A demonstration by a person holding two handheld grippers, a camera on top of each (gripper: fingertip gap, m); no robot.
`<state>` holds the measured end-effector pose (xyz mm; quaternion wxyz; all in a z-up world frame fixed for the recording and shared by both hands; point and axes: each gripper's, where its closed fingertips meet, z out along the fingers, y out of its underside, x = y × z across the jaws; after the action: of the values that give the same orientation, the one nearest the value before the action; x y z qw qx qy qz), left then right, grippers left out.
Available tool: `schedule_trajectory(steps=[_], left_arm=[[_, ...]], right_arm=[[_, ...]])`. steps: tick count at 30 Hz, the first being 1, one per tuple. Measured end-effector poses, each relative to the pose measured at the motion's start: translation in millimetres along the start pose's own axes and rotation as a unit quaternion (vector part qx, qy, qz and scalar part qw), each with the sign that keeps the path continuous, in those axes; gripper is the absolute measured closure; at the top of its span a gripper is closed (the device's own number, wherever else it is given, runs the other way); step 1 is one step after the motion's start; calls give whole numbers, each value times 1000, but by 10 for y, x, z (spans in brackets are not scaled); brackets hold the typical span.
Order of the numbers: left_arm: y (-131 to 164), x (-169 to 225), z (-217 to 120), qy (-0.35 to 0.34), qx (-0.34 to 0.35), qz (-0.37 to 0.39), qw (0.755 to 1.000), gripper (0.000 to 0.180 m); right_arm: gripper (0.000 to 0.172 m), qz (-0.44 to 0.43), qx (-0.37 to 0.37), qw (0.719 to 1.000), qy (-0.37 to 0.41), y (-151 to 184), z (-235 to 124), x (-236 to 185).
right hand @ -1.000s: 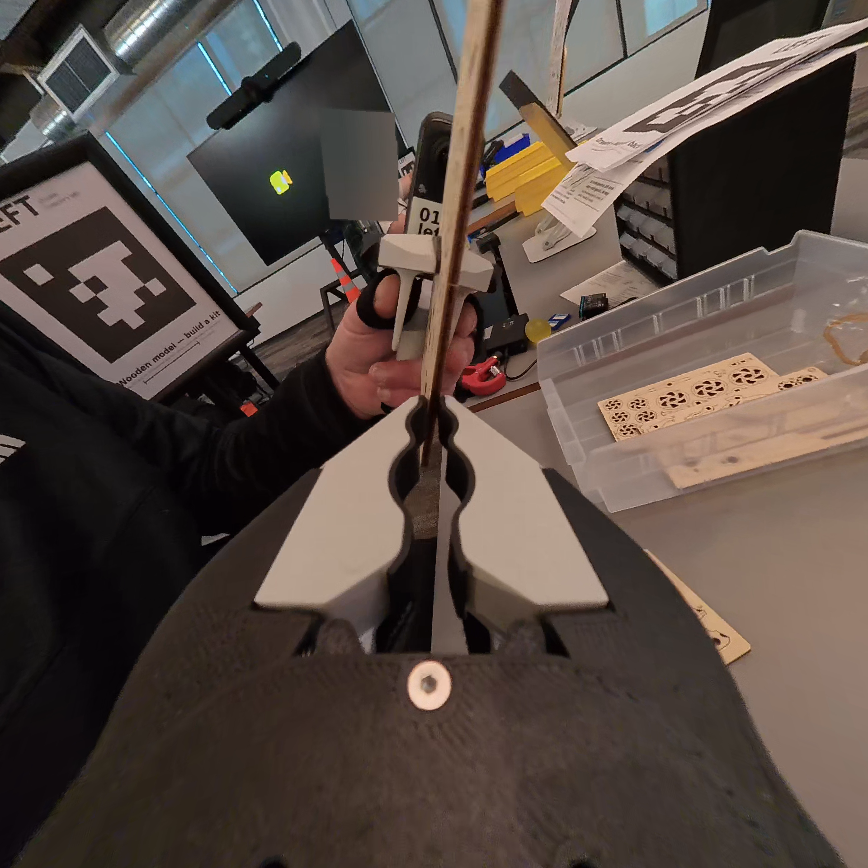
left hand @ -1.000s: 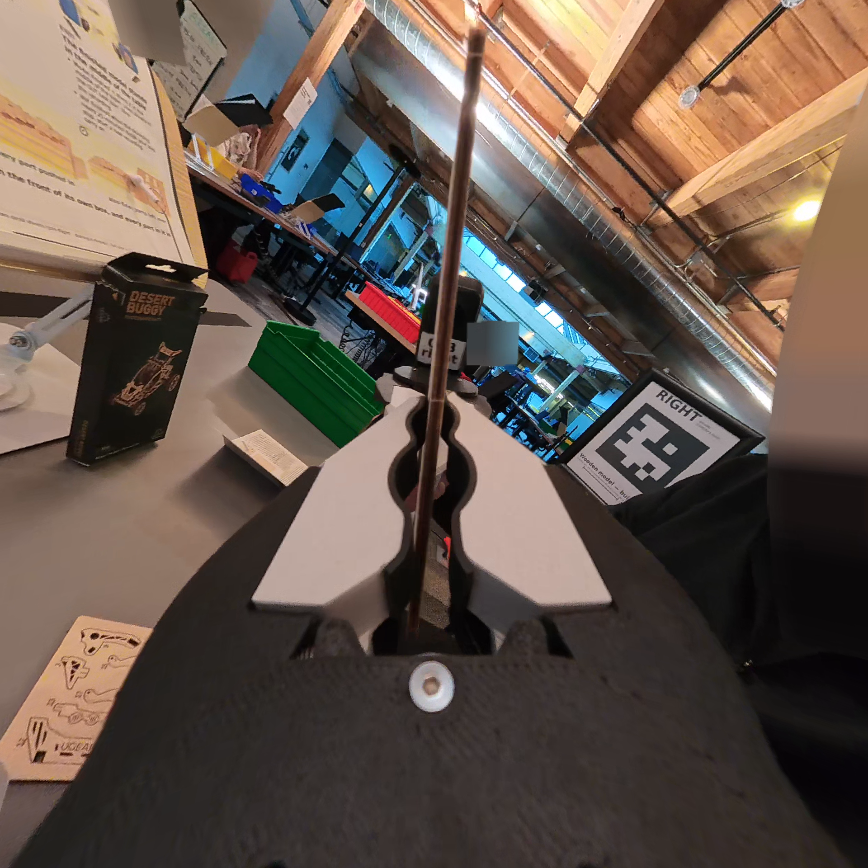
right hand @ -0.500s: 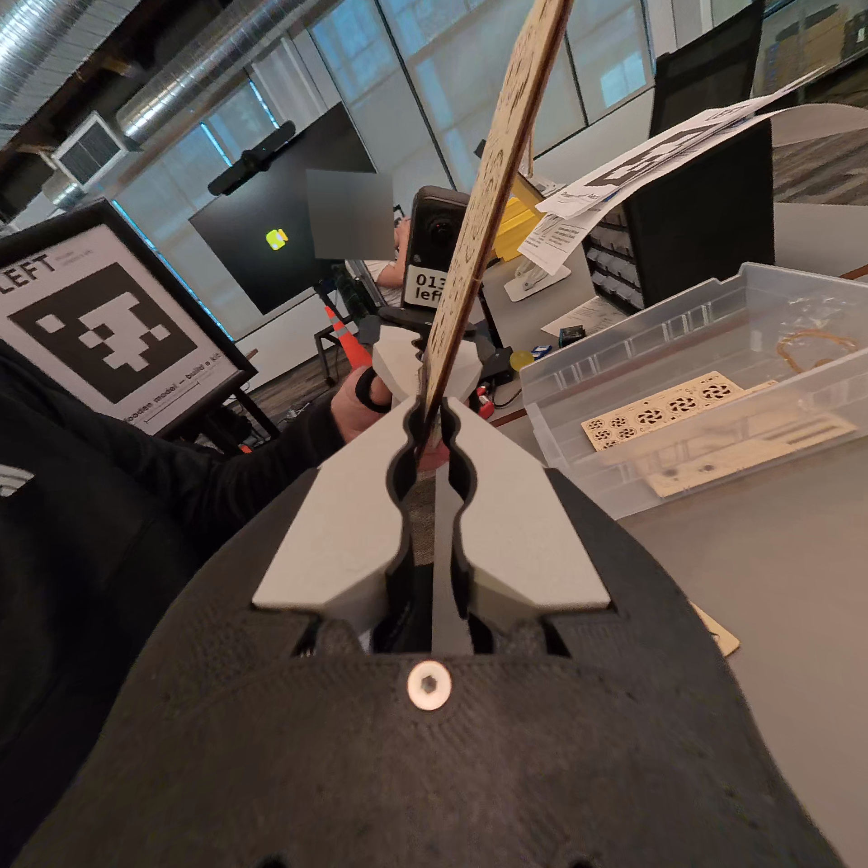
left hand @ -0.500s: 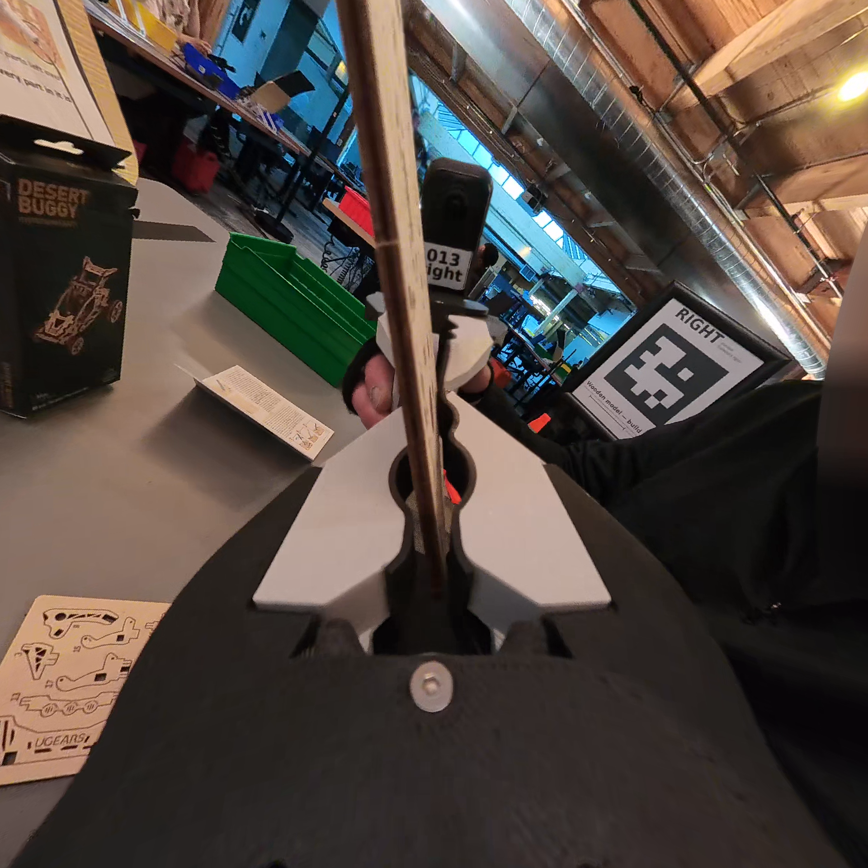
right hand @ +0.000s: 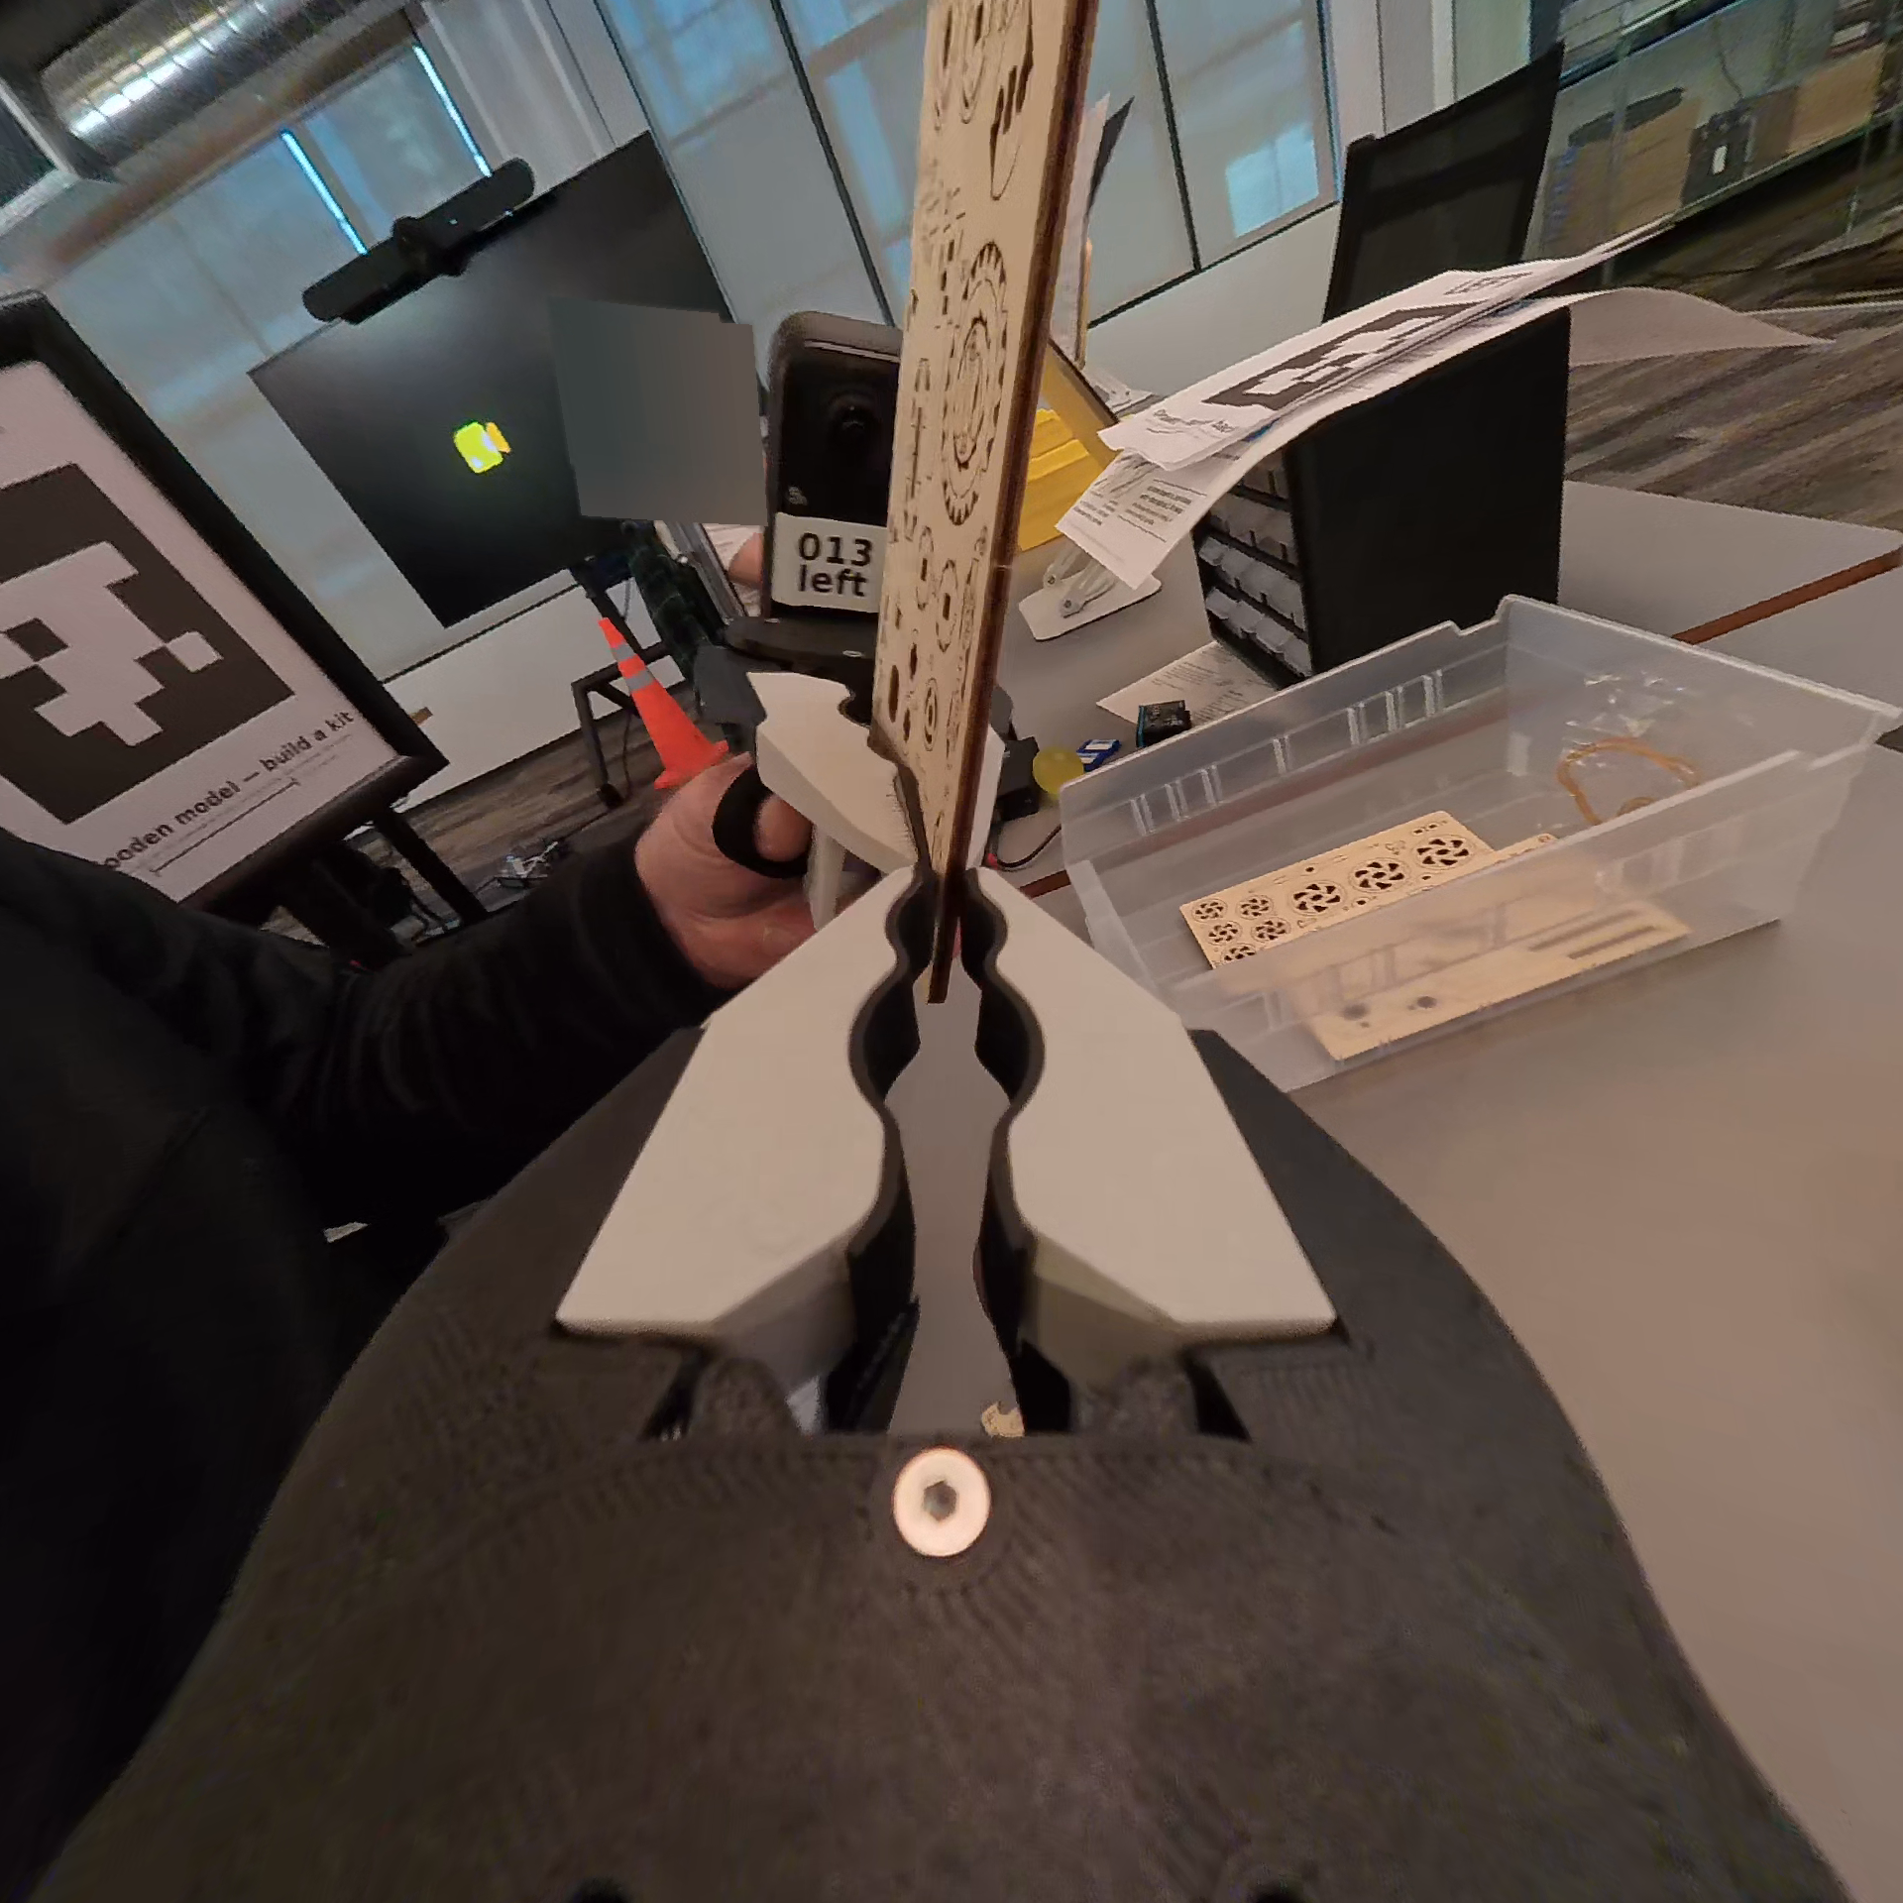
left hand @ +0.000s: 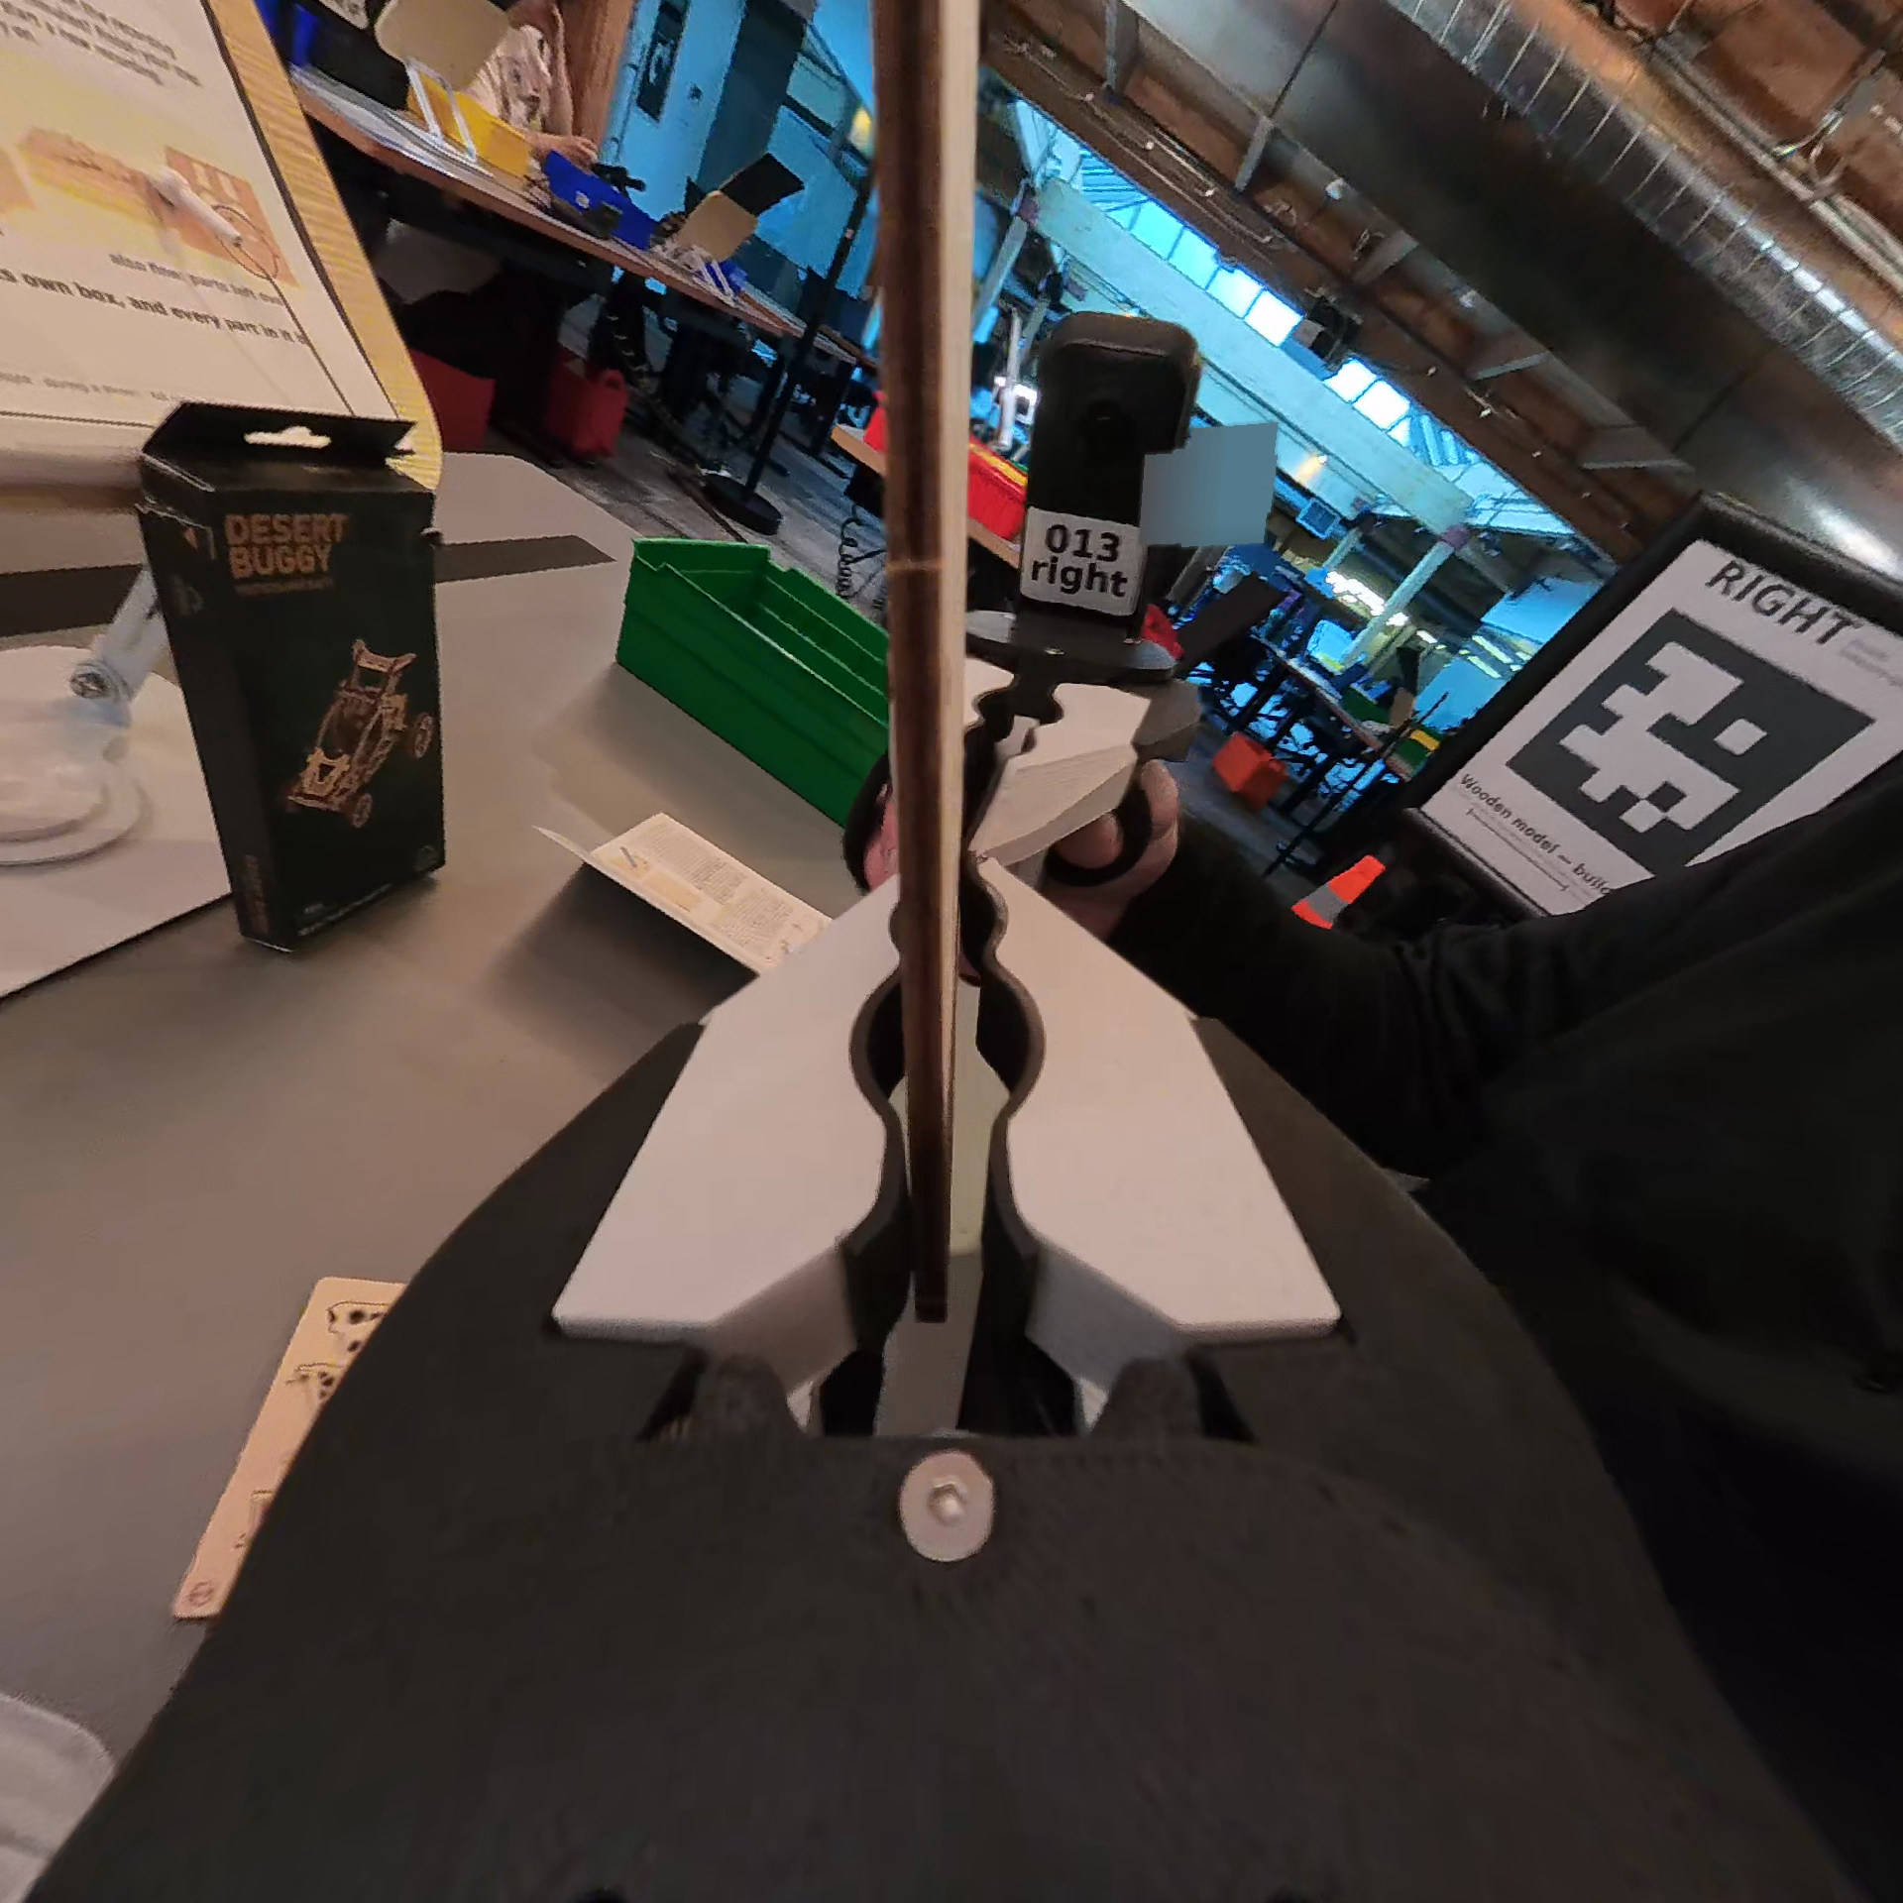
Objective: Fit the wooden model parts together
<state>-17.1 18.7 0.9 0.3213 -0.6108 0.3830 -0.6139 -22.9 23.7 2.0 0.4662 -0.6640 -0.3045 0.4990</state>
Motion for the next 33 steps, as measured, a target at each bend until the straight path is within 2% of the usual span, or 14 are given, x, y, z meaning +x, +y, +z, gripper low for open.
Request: schedule_trajectory(steps=[8,11,13,16,20,33], left_arm=[[-26,-84,4,-52,4,29,998,179],[-40,-92,0,-50,12,28,998,178],[-34,-66,-11,-34,13,28,999,179],[-102,96,-20,33,41,12,999,179],[-105,113,-42,57,50,-3,997,179],[-68,-141,23,-68,49,59,995,178]], right_arm=[[168,-24,-4,998,60,-16,9,96],[168,-32,-2,997,71,-28,15,106],[168,-26,4,998,51,-30,20,64],[170,6,43,999,-27,-134,-3,-95],[171,37,55,997,-46,-144,15,-108],[168,18,32,997,75,-69,9,163]])
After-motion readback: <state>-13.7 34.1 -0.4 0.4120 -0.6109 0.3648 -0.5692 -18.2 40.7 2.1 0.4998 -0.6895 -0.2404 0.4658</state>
